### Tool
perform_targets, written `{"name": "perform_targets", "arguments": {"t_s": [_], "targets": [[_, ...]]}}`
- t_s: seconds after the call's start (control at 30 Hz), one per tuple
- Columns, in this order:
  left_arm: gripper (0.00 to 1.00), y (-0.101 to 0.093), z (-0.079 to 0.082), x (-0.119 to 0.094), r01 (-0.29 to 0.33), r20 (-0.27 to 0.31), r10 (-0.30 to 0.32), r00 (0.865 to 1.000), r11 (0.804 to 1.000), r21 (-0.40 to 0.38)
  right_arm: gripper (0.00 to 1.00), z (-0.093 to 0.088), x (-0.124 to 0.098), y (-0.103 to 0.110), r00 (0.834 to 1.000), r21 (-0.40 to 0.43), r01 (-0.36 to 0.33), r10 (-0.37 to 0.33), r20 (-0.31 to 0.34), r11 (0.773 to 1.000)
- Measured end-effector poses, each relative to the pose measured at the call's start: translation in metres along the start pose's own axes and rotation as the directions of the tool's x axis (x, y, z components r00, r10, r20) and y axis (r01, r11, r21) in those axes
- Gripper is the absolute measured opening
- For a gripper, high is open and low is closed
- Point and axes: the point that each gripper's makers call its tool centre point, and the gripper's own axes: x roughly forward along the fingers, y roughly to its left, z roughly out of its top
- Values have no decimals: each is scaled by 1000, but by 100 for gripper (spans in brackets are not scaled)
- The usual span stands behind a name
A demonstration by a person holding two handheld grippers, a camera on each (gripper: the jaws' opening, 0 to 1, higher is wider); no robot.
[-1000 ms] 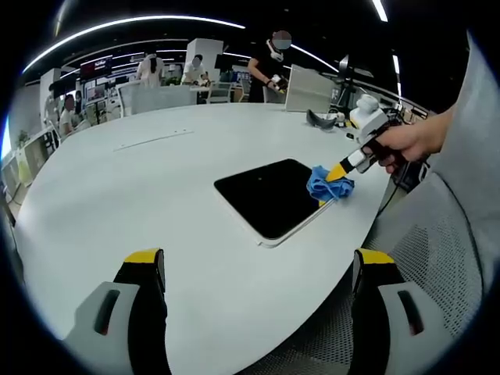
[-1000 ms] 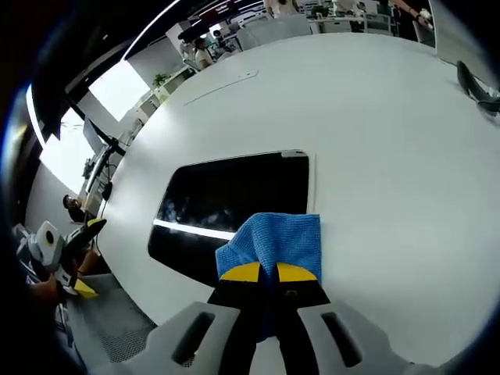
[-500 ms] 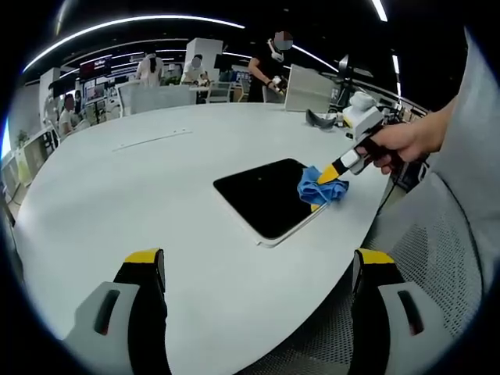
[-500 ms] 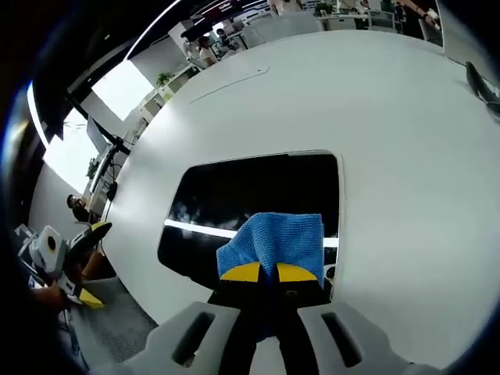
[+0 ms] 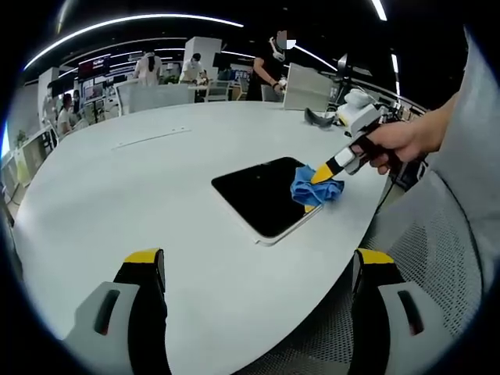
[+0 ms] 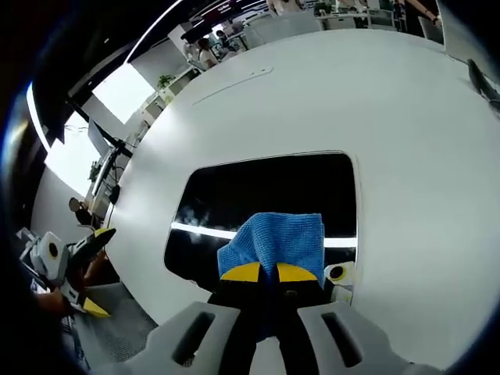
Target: Wipe the mirror surface with the cleaning cloth until all visible marks leave the cleaned area.
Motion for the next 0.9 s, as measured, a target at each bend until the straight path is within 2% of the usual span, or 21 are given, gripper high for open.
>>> {"name": "perform_targets", "arguments": {"t_s": [0.57,0.9], "targets": [[99,-1,-2,0,2,-9,-2,1000,1000,11,0,2,12,21,1000,-22,-18,18,-4,1000],[99,1,-2,0,-4,-7,4,1000,1000,9,0,0,24,48,999,-94,-34,33,-14,995]]}}
